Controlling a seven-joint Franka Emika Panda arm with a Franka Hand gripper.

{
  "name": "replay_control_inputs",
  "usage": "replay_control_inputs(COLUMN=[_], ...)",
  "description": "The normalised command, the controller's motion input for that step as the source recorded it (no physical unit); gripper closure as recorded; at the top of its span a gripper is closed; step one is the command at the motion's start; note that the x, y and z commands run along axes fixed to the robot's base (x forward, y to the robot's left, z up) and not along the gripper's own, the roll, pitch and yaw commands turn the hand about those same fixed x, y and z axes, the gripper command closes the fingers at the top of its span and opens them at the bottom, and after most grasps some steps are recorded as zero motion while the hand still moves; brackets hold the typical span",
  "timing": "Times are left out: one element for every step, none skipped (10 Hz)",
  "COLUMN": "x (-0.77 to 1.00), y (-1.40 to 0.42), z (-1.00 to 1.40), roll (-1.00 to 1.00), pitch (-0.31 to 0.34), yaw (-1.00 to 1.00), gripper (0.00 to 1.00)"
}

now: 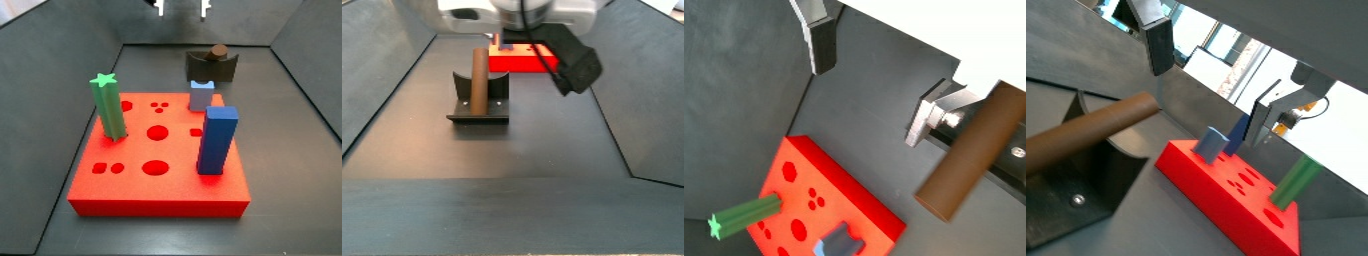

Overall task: Pick up the oval object. Move up. Place the oval object on the fixture. Regrasp the oval object. Move to above the board. Insert the oval object.
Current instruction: Regrasp the oval object.

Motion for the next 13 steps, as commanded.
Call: replay_control_inputs(x=[-0.52, -0.34, -0.24, -0.08, -0.06, -0.06, -0.06, -0.05, -0.04, -0.04, -0.04, -0.06, -0.06], y=[-1.00, -1.00, -1.00, -0.78, -0.51, -0.30, -0.16, -0.04, -0.04, -0.04, -0.03, -0.02, -0.02], z=[-0.70, -0.65, -0.54, -0.26, -0.12, -0.06, -0.04, 0.00, -0.01, 0.00, 0.01, 0.01, 0.01], roll=[1.00, 1.00, 1.00, 1.00, 1.00, 1.00, 1.00, 1.00, 1.00, 1.00, 1.00, 1.00, 1.00], pitch=[-0.010, -0.018, -0.035, -0.065, -0.093, -0.116, -0.131, -0.164, -0.176, -0.197, -0.206, -0.227, -0.235], yaw=[-0.90, -0.90, -0.90, -0.90, -0.90, -0.90, -0.90, -0.91, -0.91, -0.91, -0.91, -0.91, -0.91], gripper=[0.00, 0.00, 0.00, 0.00, 0.00, 0.00, 0.00, 0.00, 0.00, 0.00, 0.00, 0.00, 0.00])
